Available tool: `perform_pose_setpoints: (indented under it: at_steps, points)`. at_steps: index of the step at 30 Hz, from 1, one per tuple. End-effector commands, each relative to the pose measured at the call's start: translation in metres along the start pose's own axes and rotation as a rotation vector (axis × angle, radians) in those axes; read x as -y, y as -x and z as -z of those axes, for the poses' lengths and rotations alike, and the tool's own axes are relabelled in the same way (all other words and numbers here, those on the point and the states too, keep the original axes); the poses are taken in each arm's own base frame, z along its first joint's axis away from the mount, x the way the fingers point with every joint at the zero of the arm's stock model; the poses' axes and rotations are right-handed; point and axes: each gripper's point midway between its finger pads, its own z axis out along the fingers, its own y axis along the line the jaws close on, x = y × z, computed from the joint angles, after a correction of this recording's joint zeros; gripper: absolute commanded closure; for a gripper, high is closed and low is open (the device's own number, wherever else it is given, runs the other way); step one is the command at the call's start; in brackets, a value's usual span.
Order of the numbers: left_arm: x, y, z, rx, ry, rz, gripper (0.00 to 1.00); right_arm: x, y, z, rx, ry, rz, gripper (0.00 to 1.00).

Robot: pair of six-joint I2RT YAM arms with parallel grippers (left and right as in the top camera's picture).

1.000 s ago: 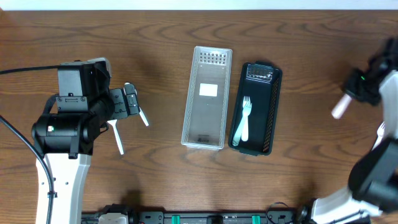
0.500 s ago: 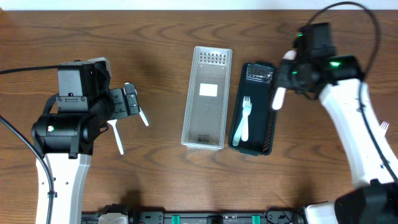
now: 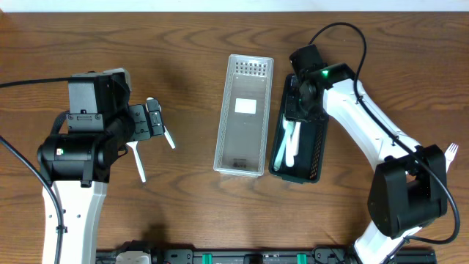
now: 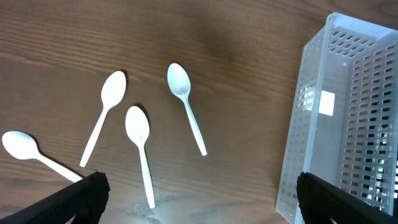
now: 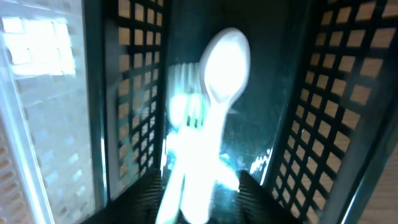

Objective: Pack container
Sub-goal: 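Carry the spoon into the dark green basket and release, then move right gripper to the last white fork and grasp it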

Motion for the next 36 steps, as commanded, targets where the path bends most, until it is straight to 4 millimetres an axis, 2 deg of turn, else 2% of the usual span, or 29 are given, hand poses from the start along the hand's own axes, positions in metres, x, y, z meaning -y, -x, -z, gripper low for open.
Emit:
perform_pose_setpoints:
  at_steps: [1,4,7,10,12,14,17,21,23,30,36]
  points:
    - [0.000,0.005,0.004,0.016,0.005,-0.011,0.02,0.001,0.010,0.017,0.051,0.010,-0.018,0.48]
    - [0.000,0.005,0.004,0.016,0.005,-0.011,0.02,0.017,0.023,0.046,0.119,0.022,-0.061,0.48]
    - [0.000,0.005,0.004,0.016,0.005,-0.011,0.02,0.053,0.036,0.083,0.211,0.016,-0.150,0.46]
    - [0.000,0.005,0.004,0.015,0.005,-0.011,0.02,0.114,0.038,0.121,0.292,-0.051,-0.290,0.38]
    - [0.000,0.005,0.004,0.015,0.005,-0.011,0.02,0.164,0.031,0.142,0.327,-0.130,-0.403,0.28]
    - [0.000,0.005,0.004,0.015,0.006,-0.011,0.02,0.207,0.020,0.155,0.337,-0.209,-0.505,0.13]
    - [0.000,0.005,0.004,0.016,0.006,-0.011,0.02,0.259,0.005,0.160,0.310,-0.284,-0.570,0.07]
    - [0.000,0.005,0.004,0.016,0.006,-0.011,0.02,0.307,-0.013,0.147,0.243,-0.334,-0.624,0.04]
    - [0.000,0.005,0.004,0.016,0.006,-0.011,0.02,0.329,-0.022,0.131,0.209,-0.339,-0.645,0.02]
    - [0.000,0.005,0.004,0.016,0.006,-0.011,0.02,0.372,-0.029,0.066,0.164,-0.248,-0.570,0.01]
    - [0.000,0.005,0.004,0.016,0.006,-0.011,0.02,0.402,-0.037,0.028,0.113,-0.251,-0.582,0.01]
